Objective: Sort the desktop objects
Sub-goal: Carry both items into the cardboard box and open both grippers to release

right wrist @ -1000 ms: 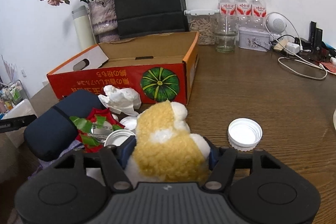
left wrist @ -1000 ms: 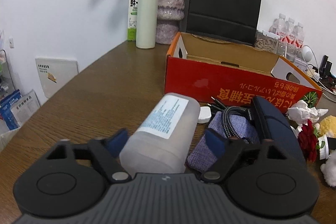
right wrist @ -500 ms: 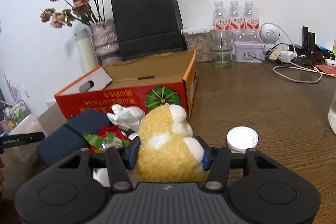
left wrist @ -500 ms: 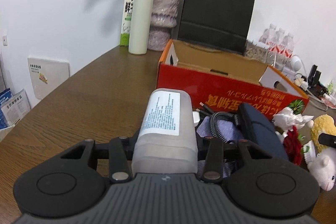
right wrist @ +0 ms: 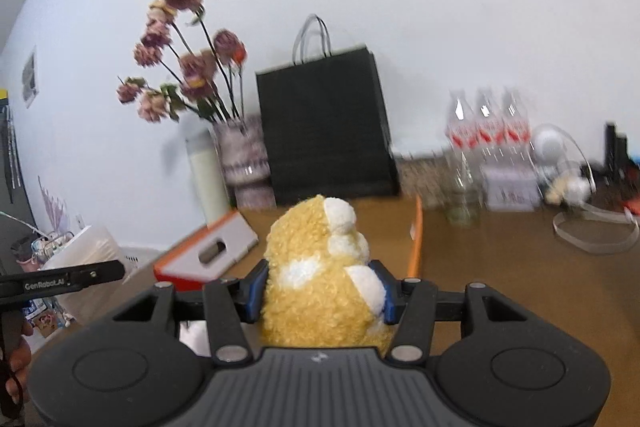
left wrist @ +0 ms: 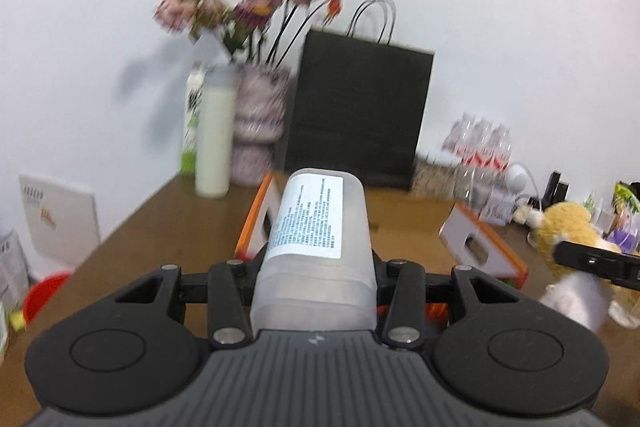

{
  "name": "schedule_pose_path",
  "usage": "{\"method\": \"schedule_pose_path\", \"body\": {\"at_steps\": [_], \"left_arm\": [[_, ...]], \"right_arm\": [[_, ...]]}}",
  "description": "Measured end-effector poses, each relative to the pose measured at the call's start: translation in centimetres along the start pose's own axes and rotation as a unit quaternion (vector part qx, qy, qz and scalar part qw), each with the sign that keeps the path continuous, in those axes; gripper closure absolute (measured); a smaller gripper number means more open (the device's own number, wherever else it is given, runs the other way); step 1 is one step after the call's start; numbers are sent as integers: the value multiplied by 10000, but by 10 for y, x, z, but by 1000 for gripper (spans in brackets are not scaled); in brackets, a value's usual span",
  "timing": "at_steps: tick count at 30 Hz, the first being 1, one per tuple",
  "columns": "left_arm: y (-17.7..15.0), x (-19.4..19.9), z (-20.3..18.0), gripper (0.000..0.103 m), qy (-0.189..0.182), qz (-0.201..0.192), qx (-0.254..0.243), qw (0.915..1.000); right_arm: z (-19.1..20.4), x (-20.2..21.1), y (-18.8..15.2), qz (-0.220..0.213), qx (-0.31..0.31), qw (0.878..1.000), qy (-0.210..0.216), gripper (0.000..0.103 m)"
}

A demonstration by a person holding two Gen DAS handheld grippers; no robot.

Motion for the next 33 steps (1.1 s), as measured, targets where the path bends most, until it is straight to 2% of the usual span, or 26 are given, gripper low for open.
{"method": "schedule_pose_path", "body": {"at_steps": [7, 12, 23, 27, 33], "left_arm": [[37, -49, -12, 60, -33, -202, -15, 9998], [45, -93, -12, 60, 141, -130, -173, 9997], [27, -195, 12, 60, 450, 790, -367, 9952], [18, -212, 18, 60, 508, 1079, -416, 9920], [7, -222, 25, 60, 483, 1440, -314, 9879]], "right_arm": [[15, -54, 40, -203, -213, 9996, -30, 52], [23, -100, 48, -144, -131, 9997, -165, 52], [20, -208, 26, 822, 131, 9959, -341, 52], [14, -225, 19, 1131, 171, 9929, -331, 52], [17, -225, 16, 1208, 349, 9916, -311, 52]]}}
Point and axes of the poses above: each gripper's, at about its wrist camera, not at the fingertips, and x roughly against the way its jaws point, z to its left, y to its top, the point moved 2 cm from there along -x, roughly the way its jaws point, and after that the axes turned 11 degrees about -y, right-handed, at the moved point
